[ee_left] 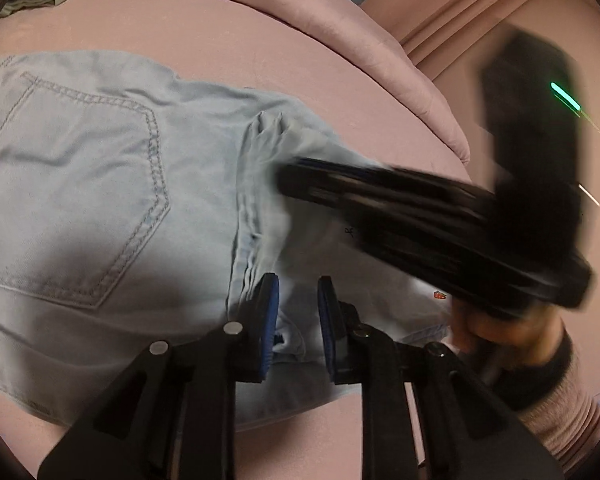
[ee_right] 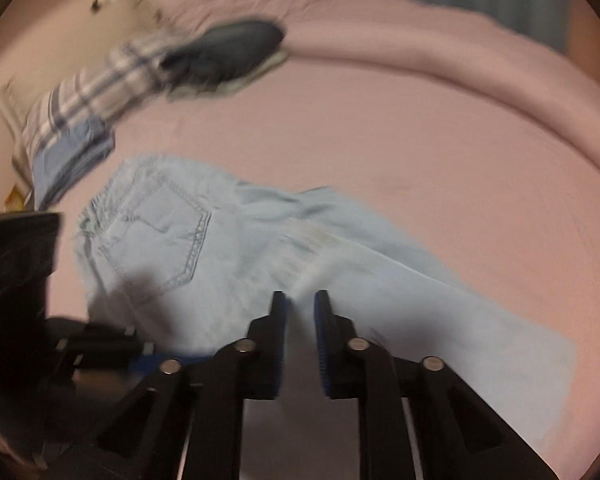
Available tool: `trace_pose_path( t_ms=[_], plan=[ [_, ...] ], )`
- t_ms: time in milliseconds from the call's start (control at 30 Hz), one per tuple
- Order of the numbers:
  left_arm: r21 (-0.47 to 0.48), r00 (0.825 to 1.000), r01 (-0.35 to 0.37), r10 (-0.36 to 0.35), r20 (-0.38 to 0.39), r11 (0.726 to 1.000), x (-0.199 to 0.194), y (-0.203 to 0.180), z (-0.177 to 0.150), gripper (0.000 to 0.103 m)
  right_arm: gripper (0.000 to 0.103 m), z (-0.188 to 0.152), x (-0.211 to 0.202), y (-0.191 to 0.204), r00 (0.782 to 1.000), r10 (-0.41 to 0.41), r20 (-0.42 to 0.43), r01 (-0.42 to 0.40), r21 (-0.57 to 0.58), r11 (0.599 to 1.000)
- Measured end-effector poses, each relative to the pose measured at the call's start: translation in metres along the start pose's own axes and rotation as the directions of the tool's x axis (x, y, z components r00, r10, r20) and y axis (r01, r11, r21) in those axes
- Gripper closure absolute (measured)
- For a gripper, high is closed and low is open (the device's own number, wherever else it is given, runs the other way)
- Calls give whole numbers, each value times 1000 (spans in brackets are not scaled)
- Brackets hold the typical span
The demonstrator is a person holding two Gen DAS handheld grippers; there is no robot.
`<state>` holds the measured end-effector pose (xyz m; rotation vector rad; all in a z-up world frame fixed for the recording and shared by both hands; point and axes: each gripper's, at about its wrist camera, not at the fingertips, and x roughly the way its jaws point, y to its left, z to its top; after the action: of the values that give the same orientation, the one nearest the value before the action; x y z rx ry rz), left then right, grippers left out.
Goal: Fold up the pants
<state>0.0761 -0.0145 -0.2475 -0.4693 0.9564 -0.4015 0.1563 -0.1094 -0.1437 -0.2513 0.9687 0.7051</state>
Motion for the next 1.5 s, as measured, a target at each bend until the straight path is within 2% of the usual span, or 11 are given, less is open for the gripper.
trace_pose_path(
  t_ms=[200,300,400,567,700,800,1000,1033,1133,1200,1500],
  plan=[
    [10,1000,-9,9,14,1000,4,-7,0,84,97,9,14,-14,998,67,-14,-65,103,993],
    [14,1000,-15,15,15,1000,4,-6,-5,83,97,1,11,-42,975,206,84,-222,324,920],
    [15,1000,-20,20,12,1000,8,-8,-7,83,97,-13,-18,-52,969,171,179,-228,380,896],
    [3,1000,-28,28,7,1000,18,-17,0,83,97,-50,-71,-34,991,-68,114,42,218,975],
    [-3,1000,-28,28,10,1000,17,-14,3,83,97,-109,-75,-31,969,-241,-54,245,110,963],
    [-1,1000,-25,25,7,1000,15,-14,3,83,96,-145,-90,-25,957,-286,-38,288,45,957],
    [12,999,-41,41,-4,999,15,-18,8,83,95,-156,-127,-38,956,-287,-53,292,168,942],
    [11,999,-47,47,-1,999,13,-19,8,77,94,-152,-132,-37,962,-273,-26,273,174,946],
    [23,992,-123,122,45,992,-1,-23,7,27,86,-135,-133,-29,976,-209,63,195,178,964],
    [45,982,-171,167,86,984,-13,-25,5,26,71,-118,-126,-28,973,-211,90,194,166,967],
    [74,908,-406,393,145,911,-46,-7,-4,26,70,-67,-50,-16,982,-182,57,167,203,965]
  ],
)
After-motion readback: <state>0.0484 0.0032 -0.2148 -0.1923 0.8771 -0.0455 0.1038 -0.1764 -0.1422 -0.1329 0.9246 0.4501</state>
